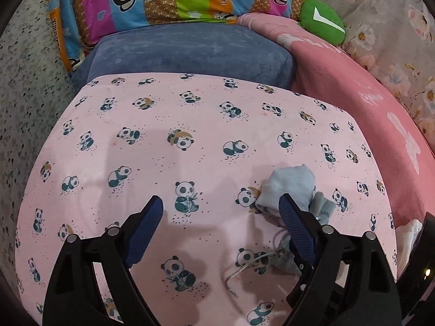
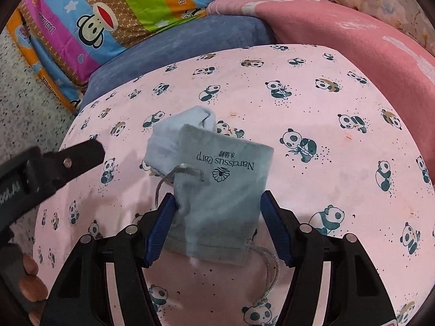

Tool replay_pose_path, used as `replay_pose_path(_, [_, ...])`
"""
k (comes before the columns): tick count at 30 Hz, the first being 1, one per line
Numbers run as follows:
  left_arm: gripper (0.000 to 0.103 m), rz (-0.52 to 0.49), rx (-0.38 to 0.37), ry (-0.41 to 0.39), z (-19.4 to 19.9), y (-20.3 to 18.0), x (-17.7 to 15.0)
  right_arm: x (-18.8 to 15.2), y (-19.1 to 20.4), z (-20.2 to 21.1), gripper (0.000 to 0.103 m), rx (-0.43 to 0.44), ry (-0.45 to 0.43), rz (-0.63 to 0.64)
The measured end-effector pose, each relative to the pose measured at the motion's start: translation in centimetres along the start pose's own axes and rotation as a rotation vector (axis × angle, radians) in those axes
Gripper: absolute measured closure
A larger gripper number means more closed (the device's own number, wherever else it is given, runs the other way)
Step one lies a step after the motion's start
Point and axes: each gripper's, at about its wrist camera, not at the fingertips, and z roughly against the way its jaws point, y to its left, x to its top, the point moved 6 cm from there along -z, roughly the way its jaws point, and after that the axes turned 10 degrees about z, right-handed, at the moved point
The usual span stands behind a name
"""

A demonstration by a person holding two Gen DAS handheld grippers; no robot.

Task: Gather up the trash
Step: 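Grasp the light blue sock with the left tool while the right tool grasps the grey-blue drawstring bag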

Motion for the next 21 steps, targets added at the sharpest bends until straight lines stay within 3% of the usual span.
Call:
replay_pose_path(1, [0.020,-0.005,-0.008,0.005,-0.3,-0.5,0.0,-0.1,-0.1,-0.1,0.050,-0.009,0.000,0.010])
replay_pose_path(3, [0.020,-0.013,-0.022,0.019,-0.9,-1.3,-0.2,-0.6,-0.7,0.2,0.069,-0.032,-0.001,0.043])
replay_pose_path(6, [0.020,-0.031,-0.046,0.038,-1.9,-2.8,-0.5,-1.1,-2.1,0.4,0.092,0.004,0.002,0.013])
replay_pose_path(7, [0.020,-0.038,-0.050,0.044,-2.2,-3.3,-0.6,-1.4,-2.5,0.5,0.096,0.024,0.005,-0.007])
replay_pose_path(13, [0.021,-0.068,-0.062,0.063,-3.6,-5.2,-0.9,-3.2,-4.5,1.7,0.099,0.064,0.003,-0.085])
replay_pose_path(15, [0.026,-0.062,-0.074,0.070,-3.8,-5.5,-0.9,-3.7,-5.1,2.3,0.099,0.054,-0.001,-0.092])
replay_pose_path(17, [0.040,-0.060,-0.090,0.089,-4.0,-5.7,-1.2,-4.3,-5.9,3.0,0.099,0.055,-0.010,-0.121])
replay_pose_path(21, [0.056,-0.071,-0.083,0.097,-4.2,-6.1,-1.9,-5.6,-7.5,4.1,0.099,0.049,-0.027,-0.166])
